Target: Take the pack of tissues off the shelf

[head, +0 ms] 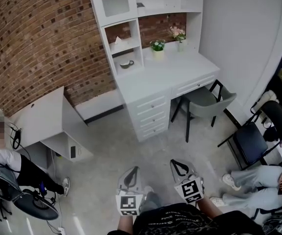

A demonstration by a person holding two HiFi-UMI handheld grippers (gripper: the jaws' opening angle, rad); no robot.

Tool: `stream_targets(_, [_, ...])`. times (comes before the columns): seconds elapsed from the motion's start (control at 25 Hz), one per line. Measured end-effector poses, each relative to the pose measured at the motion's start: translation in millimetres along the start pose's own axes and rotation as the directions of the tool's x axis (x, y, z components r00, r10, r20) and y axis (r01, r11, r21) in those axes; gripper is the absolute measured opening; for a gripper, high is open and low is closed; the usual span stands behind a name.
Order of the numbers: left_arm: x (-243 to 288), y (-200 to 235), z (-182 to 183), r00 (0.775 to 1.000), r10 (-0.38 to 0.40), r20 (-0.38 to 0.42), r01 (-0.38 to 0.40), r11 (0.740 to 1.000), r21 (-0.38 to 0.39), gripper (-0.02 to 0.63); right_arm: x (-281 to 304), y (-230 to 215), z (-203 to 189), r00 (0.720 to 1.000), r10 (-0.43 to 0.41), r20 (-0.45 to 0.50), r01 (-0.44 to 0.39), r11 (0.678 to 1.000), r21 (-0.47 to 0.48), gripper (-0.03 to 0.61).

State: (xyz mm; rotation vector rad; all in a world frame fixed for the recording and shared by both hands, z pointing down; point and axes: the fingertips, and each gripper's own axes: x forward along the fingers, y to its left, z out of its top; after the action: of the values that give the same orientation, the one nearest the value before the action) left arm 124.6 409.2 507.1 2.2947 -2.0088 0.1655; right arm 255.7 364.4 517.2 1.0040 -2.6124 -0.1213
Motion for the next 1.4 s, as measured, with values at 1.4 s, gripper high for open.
stream_targets(1.4, [140.5,113.1,13.6,0.993,-0.117,-0.016,0.118,0.988,0.099,0.009,160.4,-44.3,16.8,0.992,-0.110,-0.064,0.113,0.992,0.058,0.005])
